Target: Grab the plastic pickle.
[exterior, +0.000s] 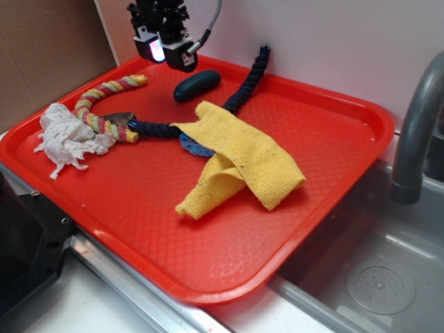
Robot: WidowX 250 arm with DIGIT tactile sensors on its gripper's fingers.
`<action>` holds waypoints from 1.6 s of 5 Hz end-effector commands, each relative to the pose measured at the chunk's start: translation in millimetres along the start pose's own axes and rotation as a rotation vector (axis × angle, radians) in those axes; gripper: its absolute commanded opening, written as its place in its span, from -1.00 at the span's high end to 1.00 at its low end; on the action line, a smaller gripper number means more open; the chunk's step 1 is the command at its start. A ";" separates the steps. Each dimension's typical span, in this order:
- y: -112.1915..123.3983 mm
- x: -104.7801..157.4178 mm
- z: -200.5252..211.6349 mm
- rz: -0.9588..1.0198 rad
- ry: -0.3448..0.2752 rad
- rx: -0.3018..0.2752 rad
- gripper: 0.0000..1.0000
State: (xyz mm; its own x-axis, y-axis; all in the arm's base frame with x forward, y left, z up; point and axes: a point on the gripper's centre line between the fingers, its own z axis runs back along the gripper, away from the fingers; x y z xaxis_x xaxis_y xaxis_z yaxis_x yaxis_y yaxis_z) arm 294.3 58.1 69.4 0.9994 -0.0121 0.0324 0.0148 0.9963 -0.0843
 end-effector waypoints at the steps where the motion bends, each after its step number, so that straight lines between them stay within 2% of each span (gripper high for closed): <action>1: -4.2 24.5 -23.6 -0.034 -0.026 0.006 -1.00; 2: -13.5 29.0 -39.7 -0.076 0.025 0.013 -1.00; 3: -4.7 27.9 -47.5 -0.046 0.040 0.030 1.00; 4: -3.7 26.7 -36.6 -0.052 0.018 0.026 1.00; 5: -9.4 17.4 3.8 -0.080 -0.043 0.035 1.00; 6: -23.6 -18.2 53.4 -0.135 -0.141 0.020 1.00; 7: -35.2 -50.3 102.9 -0.134 -0.174 -0.001 1.00; 8: -54.5 -63.2 143.7 -0.136 -0.131 -0.039 1.00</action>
State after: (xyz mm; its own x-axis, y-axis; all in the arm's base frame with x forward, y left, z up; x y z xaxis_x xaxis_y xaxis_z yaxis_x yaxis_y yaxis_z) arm 221.4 14.7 201.7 0.9837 -0.1329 0.1210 0.1476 0.9815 -0.1219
